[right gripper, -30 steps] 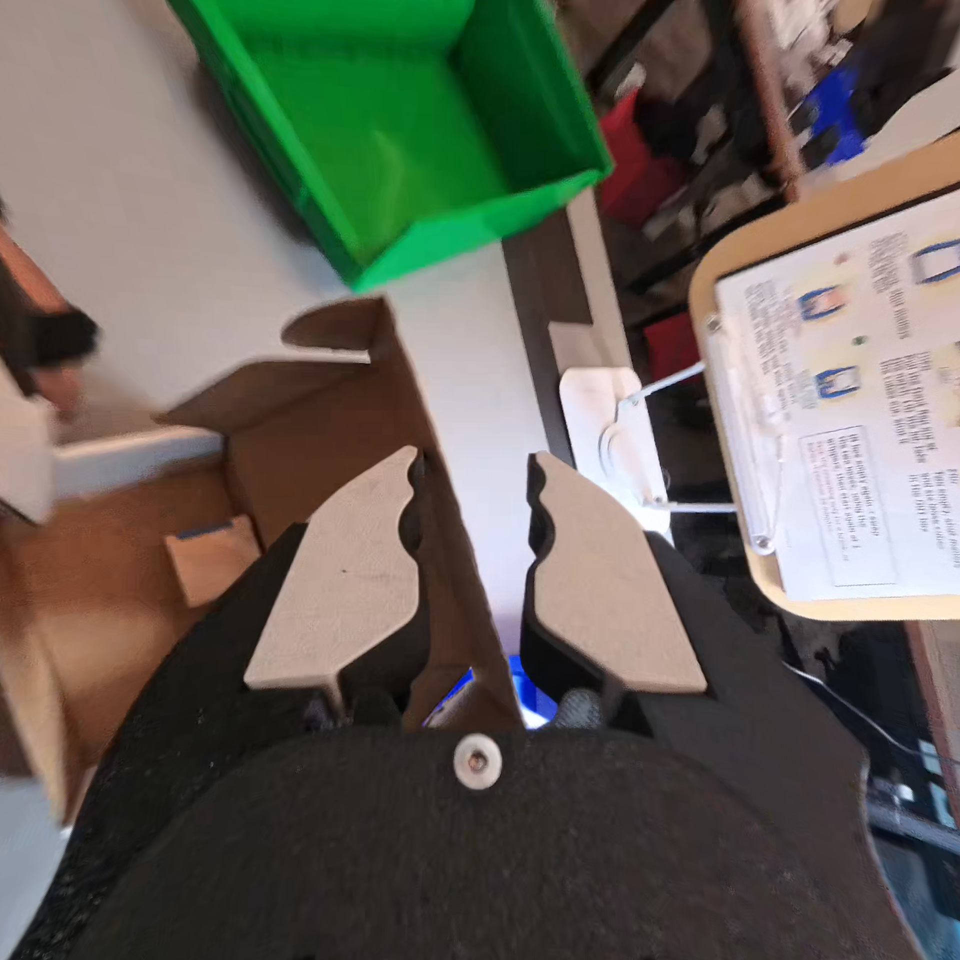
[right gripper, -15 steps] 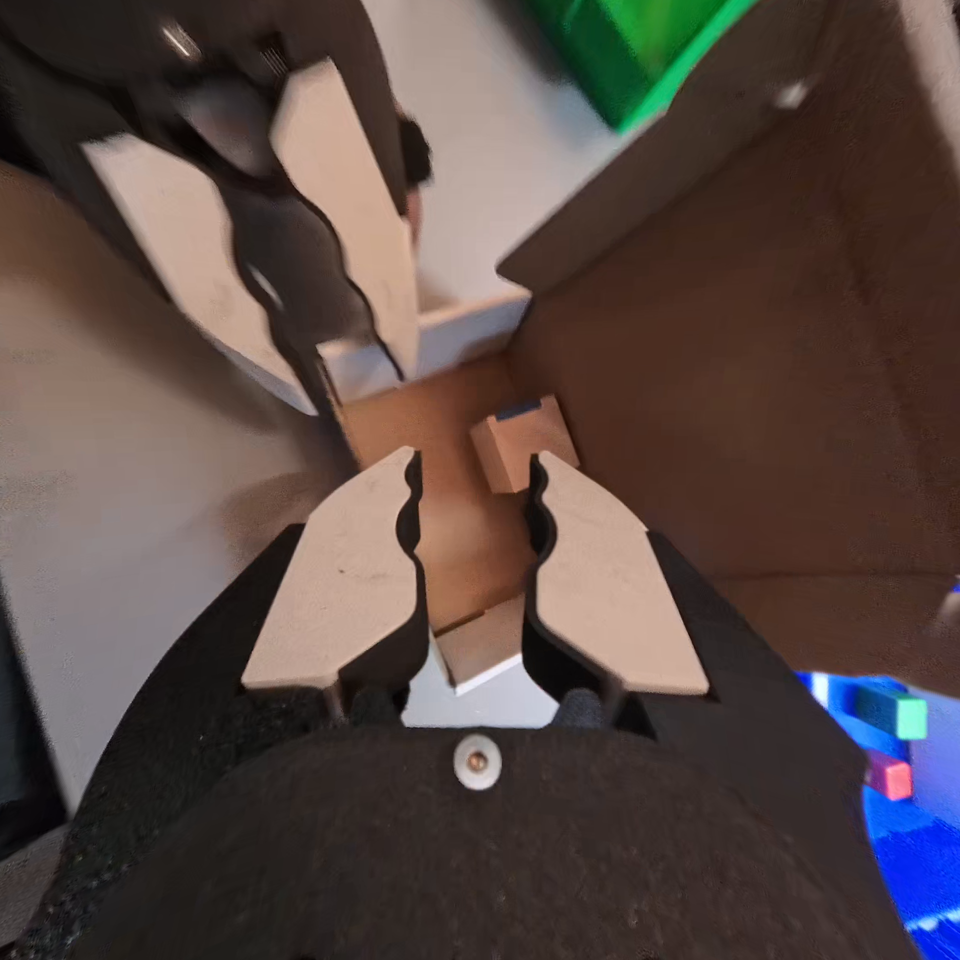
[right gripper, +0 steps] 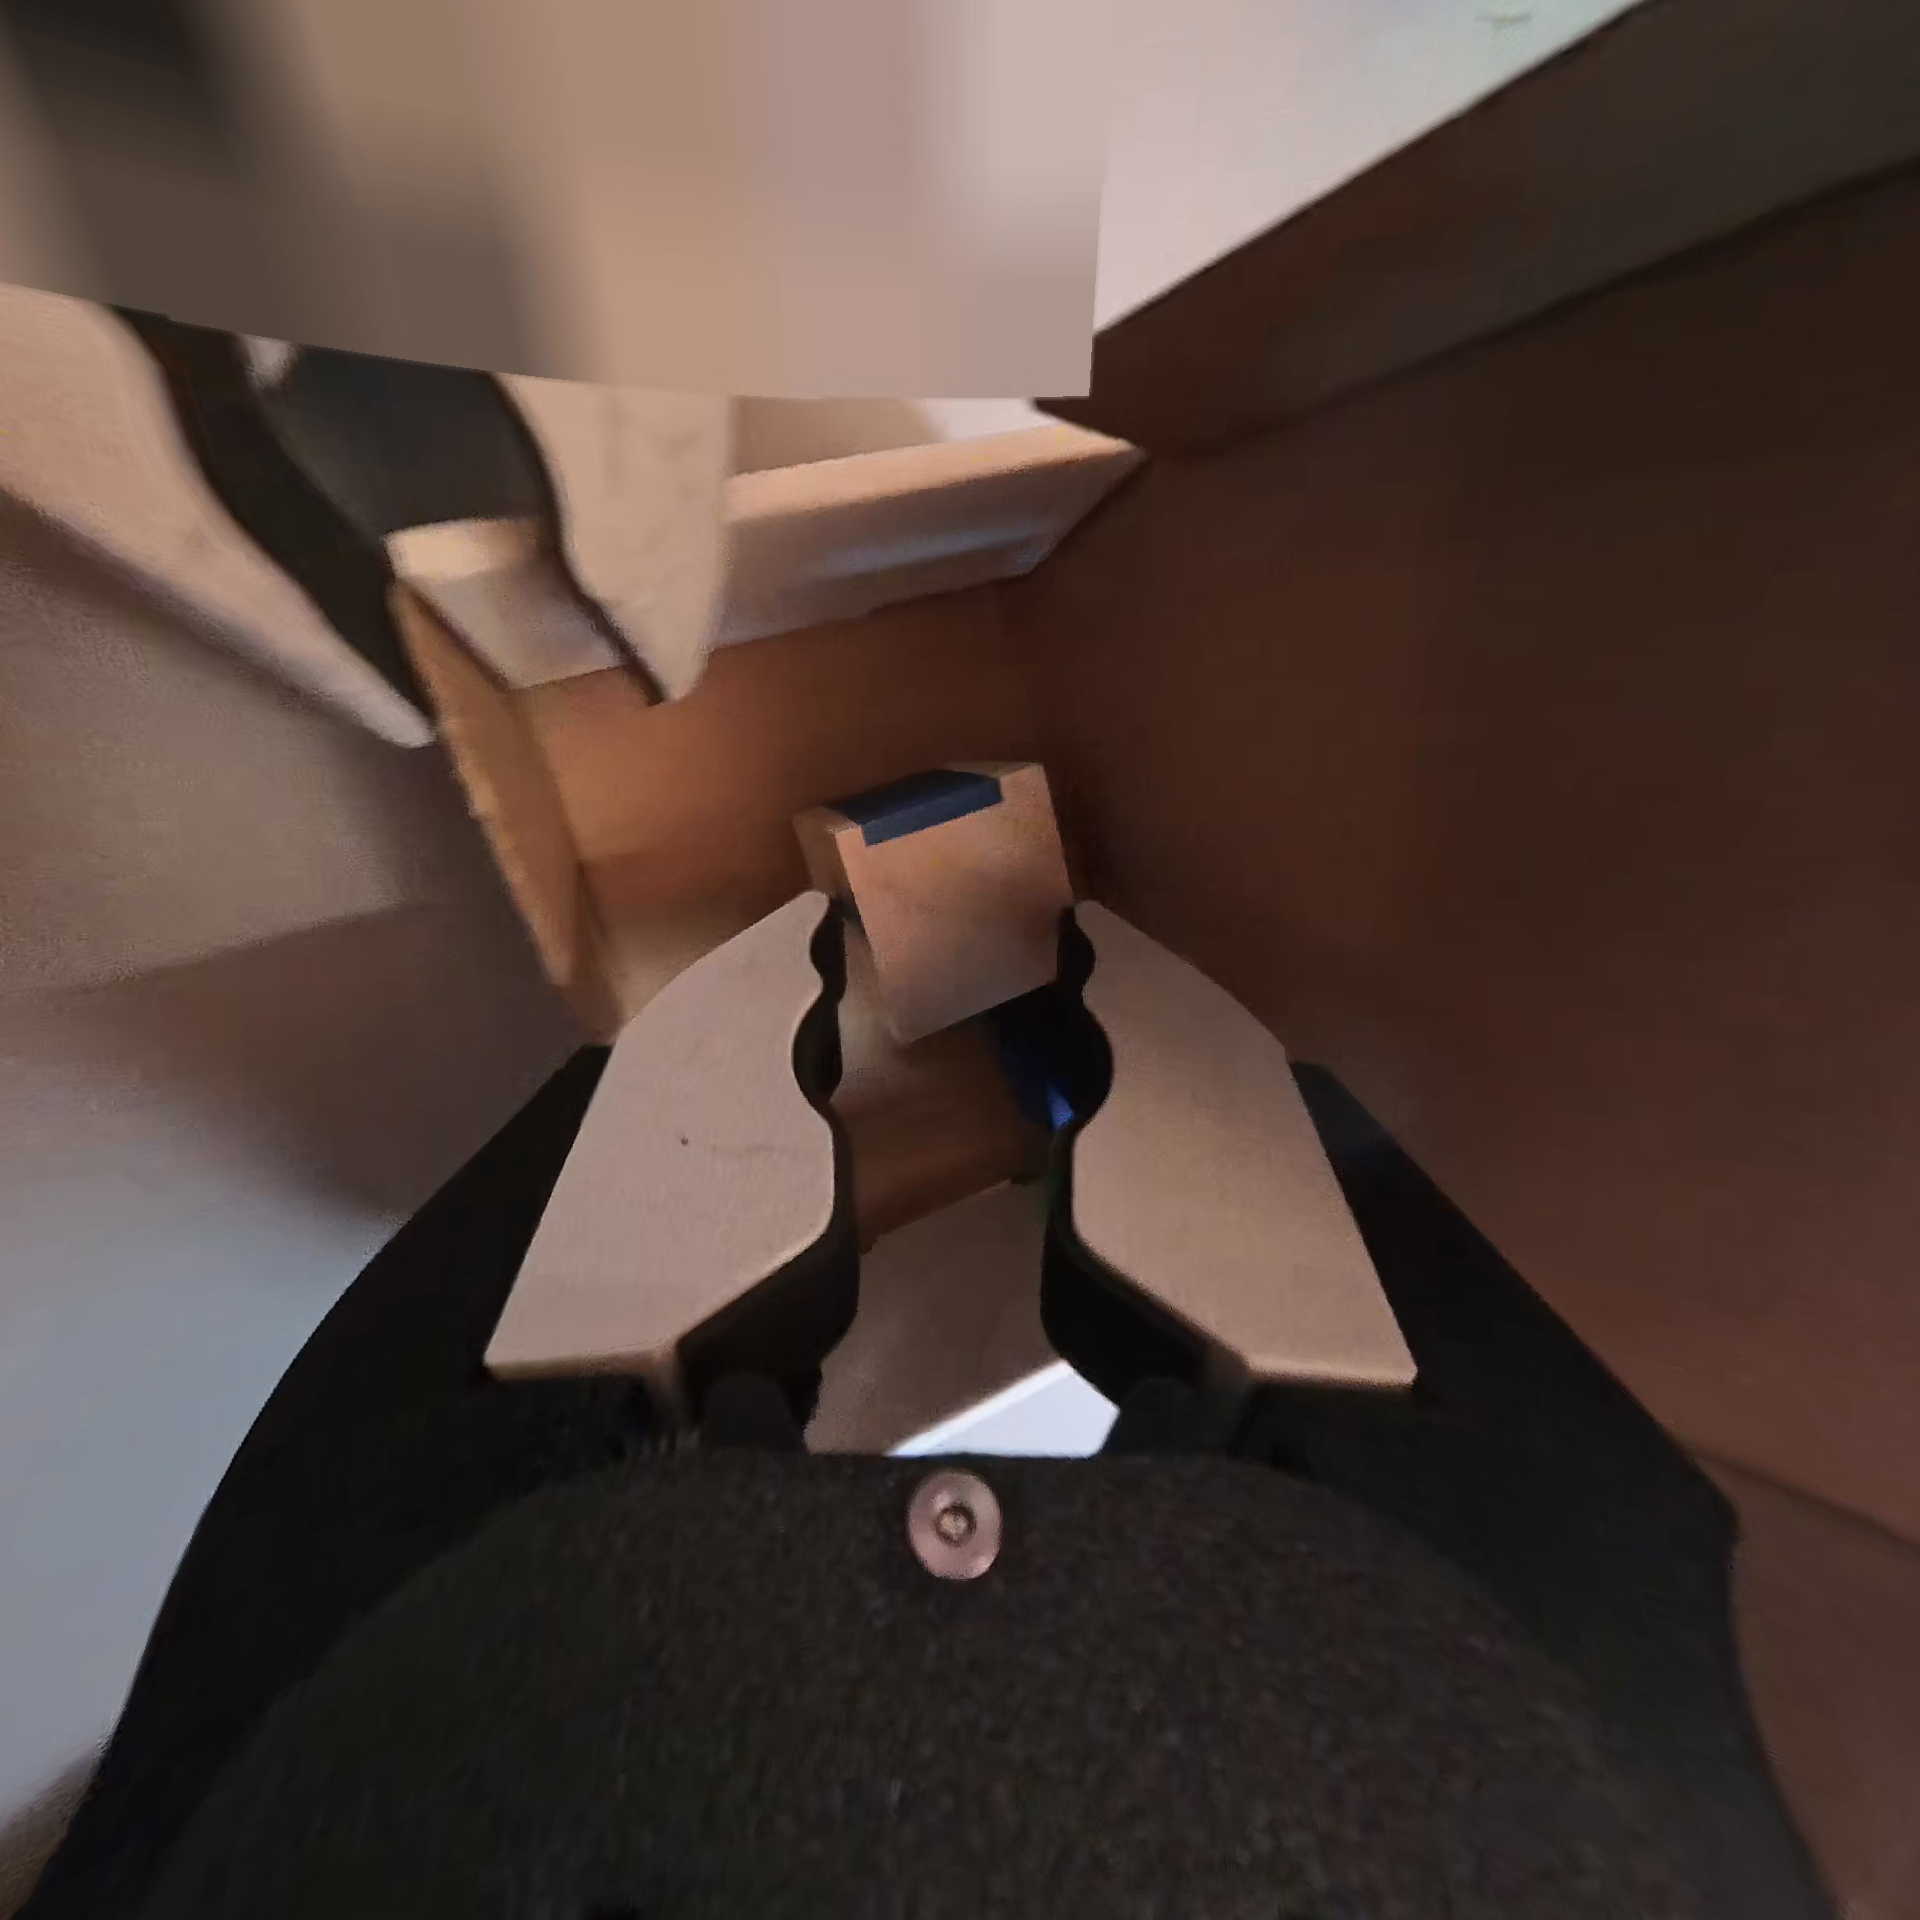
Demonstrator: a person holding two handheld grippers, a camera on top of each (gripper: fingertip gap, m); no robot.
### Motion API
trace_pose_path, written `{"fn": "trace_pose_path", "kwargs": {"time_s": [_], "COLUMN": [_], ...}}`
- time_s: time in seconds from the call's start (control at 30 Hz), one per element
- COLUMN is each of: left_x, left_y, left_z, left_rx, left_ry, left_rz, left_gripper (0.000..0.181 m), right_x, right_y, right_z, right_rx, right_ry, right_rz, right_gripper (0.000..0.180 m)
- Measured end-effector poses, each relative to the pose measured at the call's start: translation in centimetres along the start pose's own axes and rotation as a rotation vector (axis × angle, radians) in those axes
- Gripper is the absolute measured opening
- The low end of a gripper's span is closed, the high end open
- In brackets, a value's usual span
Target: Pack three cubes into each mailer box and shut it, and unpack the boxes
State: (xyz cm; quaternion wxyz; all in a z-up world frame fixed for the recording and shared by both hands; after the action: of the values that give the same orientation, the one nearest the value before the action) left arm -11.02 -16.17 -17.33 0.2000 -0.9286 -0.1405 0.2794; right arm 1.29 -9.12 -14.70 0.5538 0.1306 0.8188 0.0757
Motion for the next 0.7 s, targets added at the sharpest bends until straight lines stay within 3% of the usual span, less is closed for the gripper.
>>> {"fn": "trace_pose_path", "kwargs": {"time_s": [0.07, 0.17, 0.27, 0.43, 0.7], "left_x": [0.0, 0.1, 0.1, 0.1, 0.2], "left_y": [0.0, 0.0, 0.1, 0.1, 0.1], "left_z": [0.0, 0.0, 0.0, 0.0, 0.0], "left_rx": [0.0, 0.007, 0.014, 0.003, -0.003], "left_ry": [-0.001, -0.005, -0.007, 0.001, 0.0], "left_rz": [0.003, 0.0, -0.006, -0.008, -0.012], "left_gripper": [0.025, 0.025, 0.025, 0.025, 0.025], "right_x": [-0.8, -1.1, -0.4, 1.1, -0.5], "right_y": [-0.3, 0.2, 0.4, 0.4, 0.1], "right_z": [0.1, 0.1, 0.1, -0.4, -0.3], "right_rx": [0.016, 0.003, -0.046, -0.105, -0.118], "right_ry": [0.002, -0.013, -0.034, -0.067, 0.01], "right_rz": [-0.066, -0.095, -0.139, -0.155, -0.145], "right_gripper": [0.032, 0.053, 0.055, 0.045, 0.044]}}
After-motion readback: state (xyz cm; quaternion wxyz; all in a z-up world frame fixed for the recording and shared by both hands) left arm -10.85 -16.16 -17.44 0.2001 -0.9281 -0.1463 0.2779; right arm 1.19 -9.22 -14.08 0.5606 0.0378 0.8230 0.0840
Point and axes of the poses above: each gripper's, where its closed fingertips meet, x out along the fingers, z out of its underside, y = z × x across the jaws, the point moved 9 cm from there along -x, back along the fingers, and after that the axes turned 15 degrees about x, right-handed, at the moved point
